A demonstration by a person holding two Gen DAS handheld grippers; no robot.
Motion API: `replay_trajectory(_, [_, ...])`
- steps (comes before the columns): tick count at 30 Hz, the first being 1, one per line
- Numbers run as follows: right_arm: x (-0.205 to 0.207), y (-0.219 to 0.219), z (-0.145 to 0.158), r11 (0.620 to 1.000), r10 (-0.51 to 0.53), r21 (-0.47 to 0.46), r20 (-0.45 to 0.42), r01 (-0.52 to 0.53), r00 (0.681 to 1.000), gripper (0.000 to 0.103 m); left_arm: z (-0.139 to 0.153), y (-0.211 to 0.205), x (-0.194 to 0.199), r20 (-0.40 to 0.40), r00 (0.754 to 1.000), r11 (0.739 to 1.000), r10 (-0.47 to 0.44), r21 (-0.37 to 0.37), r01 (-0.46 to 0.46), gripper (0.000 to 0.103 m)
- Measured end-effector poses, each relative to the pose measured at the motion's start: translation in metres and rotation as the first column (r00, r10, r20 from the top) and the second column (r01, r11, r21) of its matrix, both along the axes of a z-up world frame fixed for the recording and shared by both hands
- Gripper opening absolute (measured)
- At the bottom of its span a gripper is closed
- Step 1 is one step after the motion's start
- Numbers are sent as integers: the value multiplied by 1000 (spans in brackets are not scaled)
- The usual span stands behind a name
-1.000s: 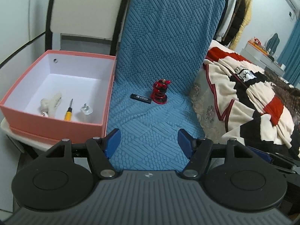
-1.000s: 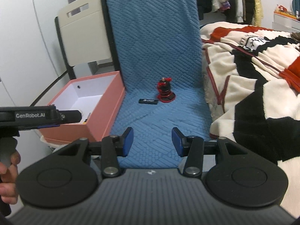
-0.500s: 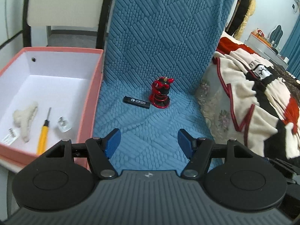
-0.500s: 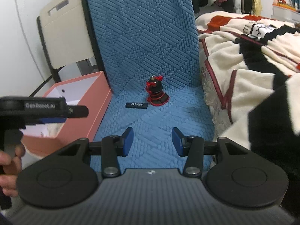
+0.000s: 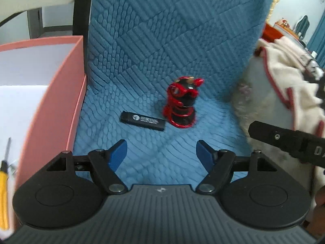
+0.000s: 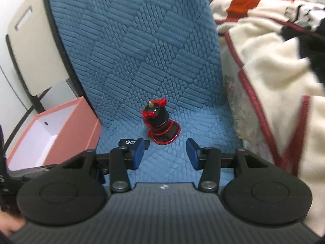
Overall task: Organize rigid objects
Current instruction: 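Grasp the black USB stick with the left gripper while the right grasps the red devil figurine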
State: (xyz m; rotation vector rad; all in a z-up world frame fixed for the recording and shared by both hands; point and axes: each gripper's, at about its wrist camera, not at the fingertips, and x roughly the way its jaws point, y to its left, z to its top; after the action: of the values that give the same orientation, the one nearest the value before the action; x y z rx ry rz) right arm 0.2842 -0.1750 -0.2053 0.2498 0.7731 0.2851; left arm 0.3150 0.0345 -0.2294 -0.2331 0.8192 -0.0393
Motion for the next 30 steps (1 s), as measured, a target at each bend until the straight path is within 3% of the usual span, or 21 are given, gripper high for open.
replay_trajectory(3, [19, 10, -15, 1000, 23, -17, -36, -24, 999, 64, -18, 8, 21, -24, 999, 1000, 22, 4, -22, 79])
replay_trajectory(10, [66, 38, -36, 994, 93, -43, -64, -96, 994, 69, -47, 19, 58, -62, 997, 999, 42, 0, -43, 85])
replay_trajectory(16, [105, 57, -53, 988, 130, -66, -92, -137, 987, 69, -53, 15, 74, -52, 999, 1000, -3, 26, 5, 85])
replay_trajectory(21, [126, 76, -68, 970, 156, -170, -116, -174, 981, 69, -55, 11, 82, -46, 999, 995, -27, 90, 31, 85])
replay_trajectory(24, [135, 76, -72, 976, 168, -117, -134, -184, 976, 67, -56, 8, 83, -43, 998, 992, -45, 120, 50, 85])
replay_trajectory(25, [138, 74, -74, 978, 161, -108, -141, -177, 977, 61, -57, 8, 83, -41, 998, 991, -49, 125, 54, 85])
replay_trajectory(30, [139, 66, -71, 985, 120, -102, -174, -139, 977, 59, -60, 3, 85, -41, 997, 982, -65, 173, 71, 84])
